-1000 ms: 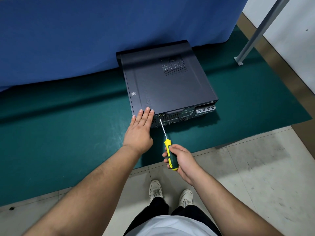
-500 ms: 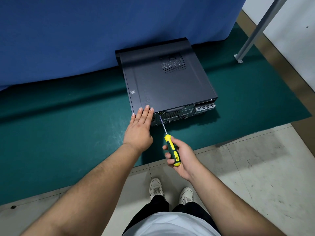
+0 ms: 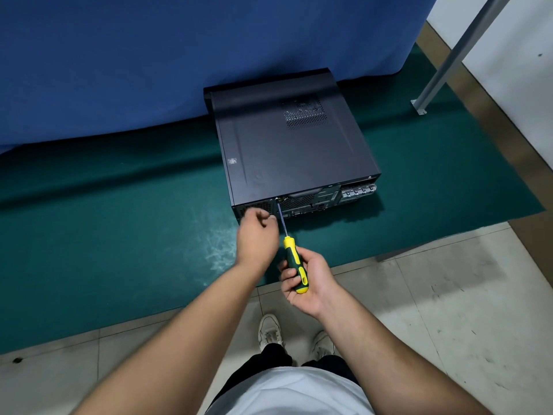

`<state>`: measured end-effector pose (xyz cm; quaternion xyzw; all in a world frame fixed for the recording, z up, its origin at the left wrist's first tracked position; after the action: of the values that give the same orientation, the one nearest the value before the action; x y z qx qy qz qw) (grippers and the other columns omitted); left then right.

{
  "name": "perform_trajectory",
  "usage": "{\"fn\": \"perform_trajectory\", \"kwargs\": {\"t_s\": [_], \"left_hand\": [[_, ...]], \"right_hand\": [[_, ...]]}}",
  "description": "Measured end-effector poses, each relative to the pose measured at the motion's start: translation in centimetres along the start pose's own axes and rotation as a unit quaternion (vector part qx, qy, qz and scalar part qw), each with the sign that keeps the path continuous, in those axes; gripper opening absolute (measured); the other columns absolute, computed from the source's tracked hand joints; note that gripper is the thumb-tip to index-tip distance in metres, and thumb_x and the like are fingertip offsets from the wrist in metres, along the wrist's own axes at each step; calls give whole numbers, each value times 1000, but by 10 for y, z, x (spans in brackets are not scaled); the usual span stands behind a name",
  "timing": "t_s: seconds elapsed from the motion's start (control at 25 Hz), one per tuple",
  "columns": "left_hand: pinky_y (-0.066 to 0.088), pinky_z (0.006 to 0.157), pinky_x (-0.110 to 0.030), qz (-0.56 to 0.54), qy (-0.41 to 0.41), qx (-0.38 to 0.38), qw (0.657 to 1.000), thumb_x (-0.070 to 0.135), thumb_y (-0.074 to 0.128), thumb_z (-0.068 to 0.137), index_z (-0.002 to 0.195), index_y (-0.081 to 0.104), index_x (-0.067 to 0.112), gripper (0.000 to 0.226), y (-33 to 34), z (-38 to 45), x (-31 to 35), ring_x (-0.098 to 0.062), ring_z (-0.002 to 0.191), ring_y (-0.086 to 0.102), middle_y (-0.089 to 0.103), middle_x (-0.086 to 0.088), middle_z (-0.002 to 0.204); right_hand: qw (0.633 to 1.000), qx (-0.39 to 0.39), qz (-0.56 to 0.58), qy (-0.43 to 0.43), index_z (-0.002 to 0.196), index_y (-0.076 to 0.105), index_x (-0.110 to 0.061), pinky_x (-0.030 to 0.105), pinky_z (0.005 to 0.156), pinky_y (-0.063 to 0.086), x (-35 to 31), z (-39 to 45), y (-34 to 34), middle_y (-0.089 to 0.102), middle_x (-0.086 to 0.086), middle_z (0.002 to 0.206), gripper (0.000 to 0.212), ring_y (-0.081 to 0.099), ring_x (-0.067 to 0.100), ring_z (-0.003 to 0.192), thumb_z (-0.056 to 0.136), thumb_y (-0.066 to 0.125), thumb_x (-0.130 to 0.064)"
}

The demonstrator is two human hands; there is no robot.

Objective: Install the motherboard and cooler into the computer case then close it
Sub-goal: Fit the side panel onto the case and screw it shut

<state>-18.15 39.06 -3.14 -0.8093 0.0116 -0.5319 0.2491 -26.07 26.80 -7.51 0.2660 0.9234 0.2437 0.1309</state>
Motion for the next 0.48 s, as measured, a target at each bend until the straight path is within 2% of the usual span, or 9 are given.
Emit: {"fn": "perform_trajectory", "kwargs": {"t_s": [0.04,0.08,0.12,0.16,0.24,0.36,0.48], "left_hand": [[46,73,-30,-111,-123,-76,983,16,51,103,100,64,12,13,21,-6,-12,-23,87,62,71,-1,90],[52,73,-31,-203,-212,-137,946,14,47,105,105,65,8,19,38,-12,-19,-23,82,66,76,-6,91],[57,74,-31,-254,-247,-173,919,9,43,105,110,65,3,23,46,-12,-19,-23,80,70,78,-10,93],[59,73,-31,-271,-250,-189,910,4,41,105,113,64,0,25,47,-7,-17,-22,78,73,79,-13,94],[60,66,-28,-258,-236,-192,917,-1,46,103,110,66,-2,21,39,3,-13,-20,73,75,79,-14,92],[57,53,-23,-213,-233,-175,932,3,69,94,94,69,2,1,34,10,-16,-17,63,74,78,-13,82],[51,54,-23,-169,-228,-137,949,11,86,81,74,61,13,26,36,17,-16,-13,53,61,72,-7,67]], "right_hand": [[1000,3,8,9,74,61,-8,15,30,31,2,1,0,54,3,66,35,44,5,40,98,54,-33],[1000,3,18,13,75,61,-7,15,30,32,4,2,1,53,4,66,37,44,6,41,99,54,-34],[1000,3,26,14,77,61,-6,15,30,34,5,3,0,53,5,67,38,46,7,43,99,53,-36],[999,1,31,10,80,62,-6,16,32,36,5,2,0,55,6,69,39,48,8,46,100,52,-38],[1000,2,17,-24,90,64,-6,18,40,45,-1,-2,-3,59,9,72,38,54,12,53,101,52,-40],[992,14,-28,-119,100,70,-5,25,56,56,-12,-9,-8,66,12,83,28,64,18,64,98,66,-32],[977,56,-36,-205,112,62,-4,29,63,59,-15,-16,-18,70,13,92,28,69,20,71,89,77,-10]]}}
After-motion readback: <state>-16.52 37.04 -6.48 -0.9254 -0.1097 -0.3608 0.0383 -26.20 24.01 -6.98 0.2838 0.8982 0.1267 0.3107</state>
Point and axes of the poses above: each hand's wrist, its own z-axis towards the middle knuckle, its own y-axis out of the palm, x = y × z, the point moved 8 cm from there along z, towards the middle knuckle
